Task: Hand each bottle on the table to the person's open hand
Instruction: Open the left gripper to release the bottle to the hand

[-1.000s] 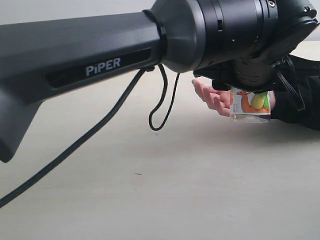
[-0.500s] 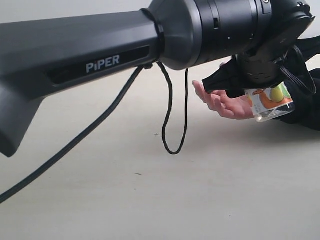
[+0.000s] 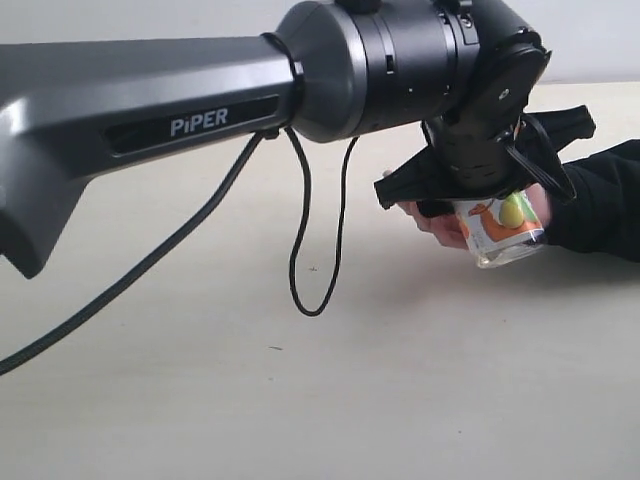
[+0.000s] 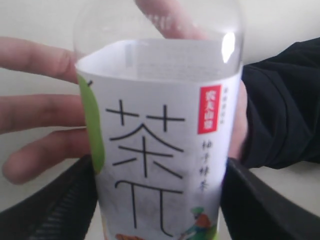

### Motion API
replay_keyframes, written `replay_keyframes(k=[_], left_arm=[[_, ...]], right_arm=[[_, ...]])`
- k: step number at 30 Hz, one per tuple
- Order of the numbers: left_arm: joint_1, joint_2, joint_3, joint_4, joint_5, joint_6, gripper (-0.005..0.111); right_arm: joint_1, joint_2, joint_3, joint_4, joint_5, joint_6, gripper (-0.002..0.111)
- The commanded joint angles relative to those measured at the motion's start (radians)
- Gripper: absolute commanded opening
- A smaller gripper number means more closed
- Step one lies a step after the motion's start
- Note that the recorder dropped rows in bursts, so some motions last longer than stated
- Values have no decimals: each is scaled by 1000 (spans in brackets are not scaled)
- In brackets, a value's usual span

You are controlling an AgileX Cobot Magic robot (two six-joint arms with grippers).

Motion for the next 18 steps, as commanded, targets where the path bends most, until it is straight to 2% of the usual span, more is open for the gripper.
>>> replay_keyframes(k=[1,8,10,15,18], left_arm=[[14,-6,28,-26,-44,25,0],[14,-6,28,-36,-52,51,3],[14,-6,28,-46,-50,54,12],[15,-6,28,-49,-50,66,47],[15,-6,28,-52,-54,110,62]], right_arm=[[1,-4,2,-5,-8,-4,0],[1,-4,2,-5,-8,-2,0],[1,-4,2,-5,-8,-2,0],[1,-4,2,-5,-8,-2,0],[1,-4,2,-5,-8,-2,0]])
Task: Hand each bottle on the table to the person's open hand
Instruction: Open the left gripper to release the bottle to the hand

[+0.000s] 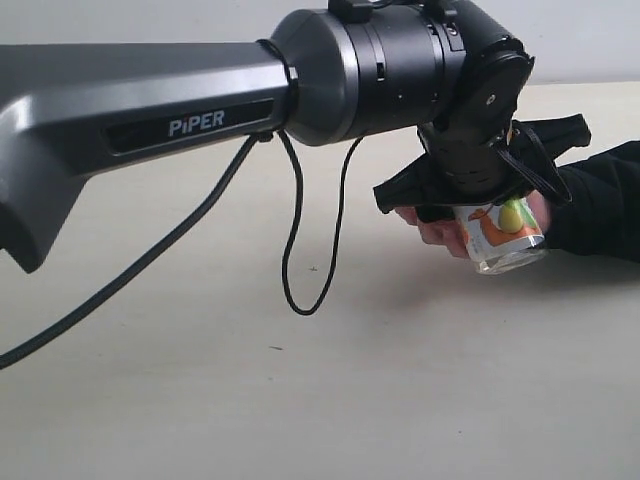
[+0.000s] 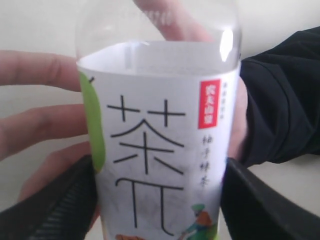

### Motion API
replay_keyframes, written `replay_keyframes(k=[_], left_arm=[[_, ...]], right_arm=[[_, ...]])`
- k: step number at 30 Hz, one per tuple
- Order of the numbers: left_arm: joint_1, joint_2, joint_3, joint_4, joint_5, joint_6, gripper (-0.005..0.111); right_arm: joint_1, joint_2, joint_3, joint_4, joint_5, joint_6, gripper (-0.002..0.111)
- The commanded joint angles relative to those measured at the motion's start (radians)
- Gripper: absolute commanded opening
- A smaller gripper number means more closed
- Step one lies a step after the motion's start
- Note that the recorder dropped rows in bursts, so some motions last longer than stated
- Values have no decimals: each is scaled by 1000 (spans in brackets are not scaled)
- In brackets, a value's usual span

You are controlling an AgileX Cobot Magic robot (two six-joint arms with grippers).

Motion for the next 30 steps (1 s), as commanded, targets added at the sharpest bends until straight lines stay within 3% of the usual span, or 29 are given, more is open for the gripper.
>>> replay_keyframes(k=[1,7,30], left_arm=[[2,-6,5,-5,-20,55,66],[2,-6,5,-6,-25,83,81],[37,-95,5,-8,50,158,81]], right_arm=[[1,-4,2,-5,-8,-2,0],[1,-4,2,-5,-8,-2,0],[1,-4,2,-5,-8,-2,0]])
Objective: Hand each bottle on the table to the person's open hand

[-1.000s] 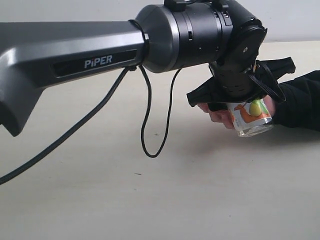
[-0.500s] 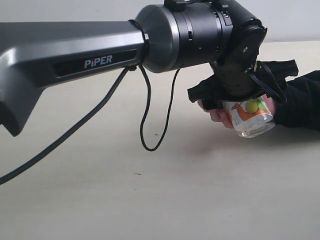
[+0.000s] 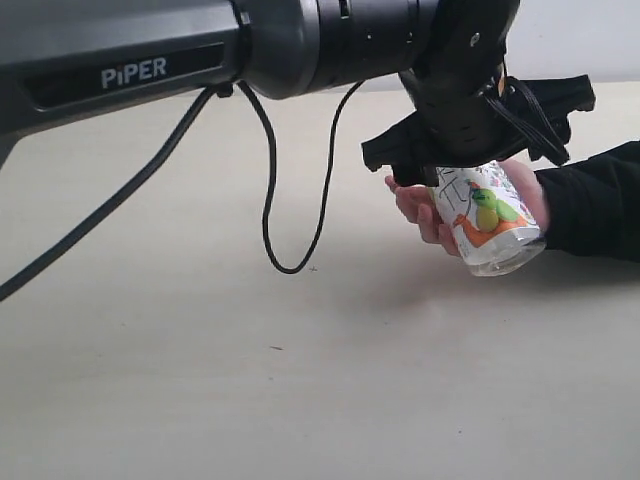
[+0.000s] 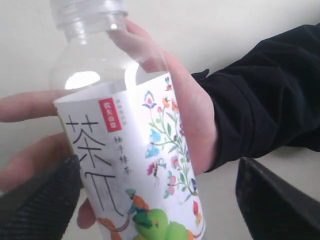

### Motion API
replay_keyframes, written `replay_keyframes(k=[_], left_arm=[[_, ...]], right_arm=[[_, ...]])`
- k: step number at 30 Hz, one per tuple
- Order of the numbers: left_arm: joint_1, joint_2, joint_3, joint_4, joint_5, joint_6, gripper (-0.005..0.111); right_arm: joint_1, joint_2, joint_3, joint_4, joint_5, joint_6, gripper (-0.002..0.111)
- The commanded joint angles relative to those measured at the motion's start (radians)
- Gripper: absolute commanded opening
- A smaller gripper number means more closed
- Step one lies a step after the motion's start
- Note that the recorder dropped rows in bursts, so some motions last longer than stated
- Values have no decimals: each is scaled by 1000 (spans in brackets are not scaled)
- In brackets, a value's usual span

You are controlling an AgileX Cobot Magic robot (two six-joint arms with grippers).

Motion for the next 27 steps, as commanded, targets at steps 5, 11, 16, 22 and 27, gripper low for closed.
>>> replay_keyframes(k=[5,11,16,22,27], left_arm=[[29,-81,5,0,68,123,71],[80,-233,5,39,275,172,0],[63,-370,41,76,395,358,0],[61,-694,396,202,324,350,0],[61,-984,750,213,-17,271,0]], right_arm=[[1,-4,2,-5,-8,-2,0],[1,-4,2,-5,-8,-2,0],[1,-4,2,-5,-8,-4,0],[1,-4,2,-5,-8,-3,0],[1,-4,2,-5,-8,-3,0]])
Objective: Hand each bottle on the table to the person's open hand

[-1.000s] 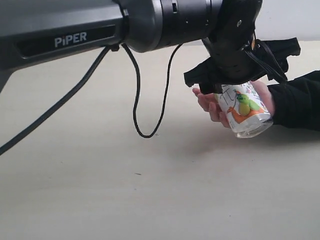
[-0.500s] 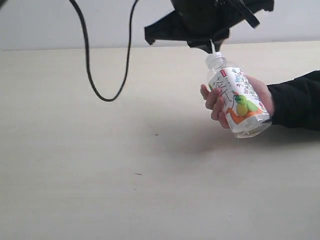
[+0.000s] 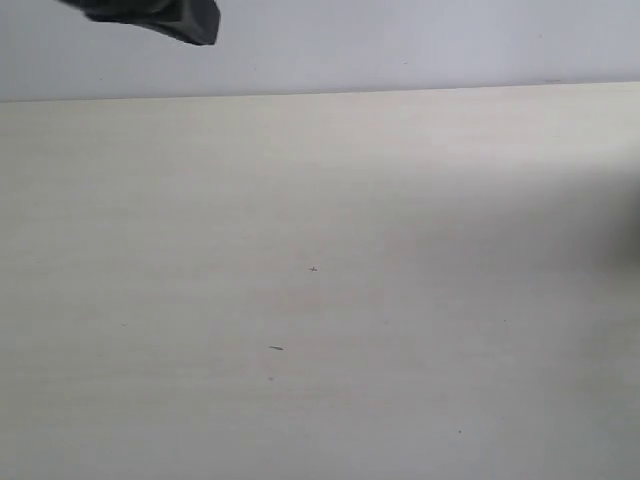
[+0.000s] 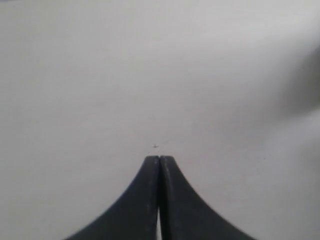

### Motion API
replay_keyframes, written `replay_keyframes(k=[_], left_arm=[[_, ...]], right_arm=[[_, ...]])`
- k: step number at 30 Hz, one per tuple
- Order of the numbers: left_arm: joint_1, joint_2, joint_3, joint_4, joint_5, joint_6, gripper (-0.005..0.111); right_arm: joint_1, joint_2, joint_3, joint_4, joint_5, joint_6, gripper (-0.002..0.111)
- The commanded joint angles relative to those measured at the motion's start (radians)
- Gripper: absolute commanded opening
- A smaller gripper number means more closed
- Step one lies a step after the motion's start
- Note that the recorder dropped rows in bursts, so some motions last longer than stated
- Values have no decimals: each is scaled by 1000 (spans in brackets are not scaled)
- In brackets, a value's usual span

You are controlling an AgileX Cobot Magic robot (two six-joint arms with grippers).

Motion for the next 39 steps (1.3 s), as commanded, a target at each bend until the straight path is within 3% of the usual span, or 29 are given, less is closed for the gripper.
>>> replay_keyframes(k=[1,6,9,14,17,22,31,39], left_arm=[[-1,-268,329,32,-339,-64,0],[-1,-603,726,140,-671,-109,0],[-1,-787,890,208,-779,-109,0],[-1,-1052,1059,191,-871,-149,0],[-1,-1156,1122,191,-958,-149,0],[-1,-1259,1194,190,-922,-140,0],[-1,-1270,1303,188,-960,-159,0],[-1,-1270,1322,179,-937,-165,0]], right_arm=[[1,-4,2,-5,-8,-3,0],[1,-4,2,-5,-8,-3,0],[1,-4,2,-5,-8,-3,0],[1,-4,2,-5,-8,-3,0],[1,-4,2,-5,-8,-3,0],[1,-4,2,-5,-8,-3,0],[1,-4,2,-5,-8,-3,0],[1,-4,2,-5,-8,-3,0]])
